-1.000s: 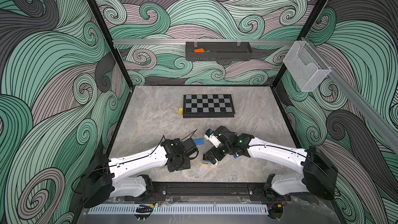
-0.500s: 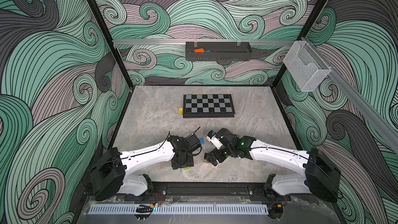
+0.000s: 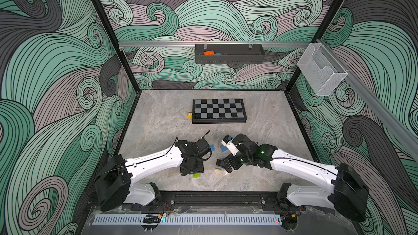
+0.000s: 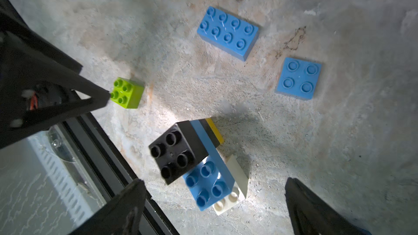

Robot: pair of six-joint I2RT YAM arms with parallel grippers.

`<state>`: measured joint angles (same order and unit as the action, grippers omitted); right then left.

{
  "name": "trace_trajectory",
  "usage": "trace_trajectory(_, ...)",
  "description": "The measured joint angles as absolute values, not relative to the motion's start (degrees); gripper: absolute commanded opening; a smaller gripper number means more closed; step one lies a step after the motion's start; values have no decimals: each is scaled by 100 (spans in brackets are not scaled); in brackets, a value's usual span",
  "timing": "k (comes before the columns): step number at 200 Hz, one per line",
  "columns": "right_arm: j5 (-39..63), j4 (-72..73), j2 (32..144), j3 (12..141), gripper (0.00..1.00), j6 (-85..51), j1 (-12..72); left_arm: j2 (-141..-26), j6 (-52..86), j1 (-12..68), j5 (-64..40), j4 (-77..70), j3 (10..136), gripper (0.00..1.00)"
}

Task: Assemble a giraffe with lego
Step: Pick up the lego brick from the center of the board.

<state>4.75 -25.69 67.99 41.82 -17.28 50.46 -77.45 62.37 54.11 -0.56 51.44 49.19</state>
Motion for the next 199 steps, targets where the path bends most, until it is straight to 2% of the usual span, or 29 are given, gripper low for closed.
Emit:
trace_trajectory(83, 537, -3308, 5693, 4182, 99, -1671, 4812, -8737, 6403, 5411, -16, 4434, 4816, 72)
trace_trajectory(123, 593, -3459, 5688, 4182, 99, -1669, 4678, -9045, 6368, 5406, 93, 4423, 4849, 57)
trace_trajectory(163, 565, -3542, 5618, 4182, 99, -1671, 4652, -9008, 6366, 5406, 128, 4434, 4847, 37)
trace_trajectory(180, 537, -3544, 5568, 4182, 99, -1671, 4611, -8923, 6351, 5406, 126, 4447, 4816, 24)
trace_trajectory(199, 497, -3548, 5546, 4182, 99, -1671, 4552, -8825, 6355, 5406, 137, 4515, 4810, 18)
